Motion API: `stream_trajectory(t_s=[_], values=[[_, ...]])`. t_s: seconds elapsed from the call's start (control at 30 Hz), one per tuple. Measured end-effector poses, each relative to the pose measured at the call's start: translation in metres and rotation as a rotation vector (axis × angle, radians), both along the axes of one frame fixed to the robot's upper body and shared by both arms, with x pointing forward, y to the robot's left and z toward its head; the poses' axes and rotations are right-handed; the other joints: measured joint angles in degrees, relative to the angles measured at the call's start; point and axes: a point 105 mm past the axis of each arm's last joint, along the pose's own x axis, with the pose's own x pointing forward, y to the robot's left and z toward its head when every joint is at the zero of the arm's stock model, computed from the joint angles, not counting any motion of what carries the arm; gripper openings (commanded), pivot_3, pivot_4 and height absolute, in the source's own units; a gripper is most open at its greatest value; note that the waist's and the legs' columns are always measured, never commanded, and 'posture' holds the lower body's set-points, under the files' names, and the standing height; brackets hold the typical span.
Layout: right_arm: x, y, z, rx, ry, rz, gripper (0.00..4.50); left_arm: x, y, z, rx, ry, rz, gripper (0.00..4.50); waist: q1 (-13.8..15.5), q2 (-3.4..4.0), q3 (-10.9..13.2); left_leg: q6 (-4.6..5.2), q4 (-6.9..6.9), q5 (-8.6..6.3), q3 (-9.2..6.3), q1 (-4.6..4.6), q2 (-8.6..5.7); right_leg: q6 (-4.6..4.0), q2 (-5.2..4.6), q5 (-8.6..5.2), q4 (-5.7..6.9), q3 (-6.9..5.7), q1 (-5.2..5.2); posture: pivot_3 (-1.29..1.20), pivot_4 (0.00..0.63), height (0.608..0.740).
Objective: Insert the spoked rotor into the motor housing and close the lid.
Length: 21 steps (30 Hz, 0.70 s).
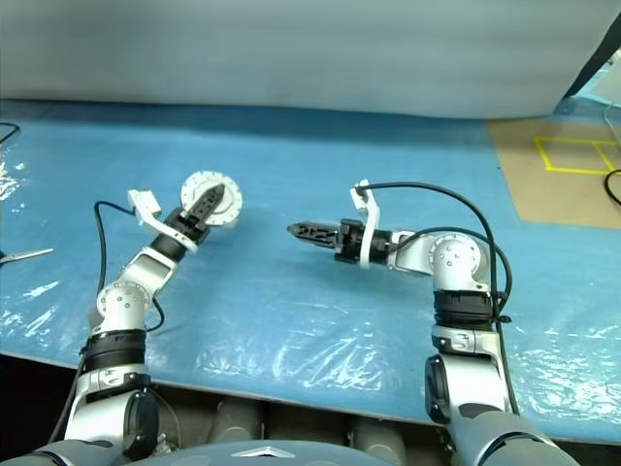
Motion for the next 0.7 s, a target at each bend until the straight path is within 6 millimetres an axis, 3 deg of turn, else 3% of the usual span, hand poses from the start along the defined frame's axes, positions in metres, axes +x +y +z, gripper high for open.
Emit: stream_trajectory(t_s=[0.1,0.37,0.53,0.7], values=[[0.000,0.001,-0.001,-0.004,-0.004,0.000,3.68,0.008,0.007,-0.009,0.045,0.031,0.048,2.64,0.1,-0.23,0.1,0.00,0.07,0.00,-0.04,-0.10,0.00,0.00,-0.01,0.00,0.00,-0.05,-0.01,0.00,0.150,0.740],[-0.001,0.002,-0.003,-0.007,-0.011,0.001,3.68,0.018,0.022,-0.005,0.160,0.006,0.124,2.64,0.1,-0.28,0.2,0.00,0.20,0.00,-0.08,-0.19,0.02,0.00,-0.04,0.00,0.04,-0.12,-0.01,0.00,0.150,0.740],[-0.002,0.000,-0.010,-0.023,-0.001,-0.011,3.71,0.017,0.034,-0.011,0.241,0.020,0.160,3.98,0.0,-0.28,0.2,-0.01,0.20,0.00,-0.08,-0.07,0.02,-0.01,-0.04,0.00,0.19,-0.10,-0.01,0.00,0.150,0.740],[-0.003,0.005,-0.013,-0.041,-0.008,0.007,3.71,0.017,0.049,-0.014,0.314,0.058,0.238,3.98,-0.1,-0.28,0.2,-0.01,0.33,-0.01,-0.07,0.05,0.02,-0.01,-0.10,0.00,0.37,-0.07,0.02,0.00,0.150,0.740]])
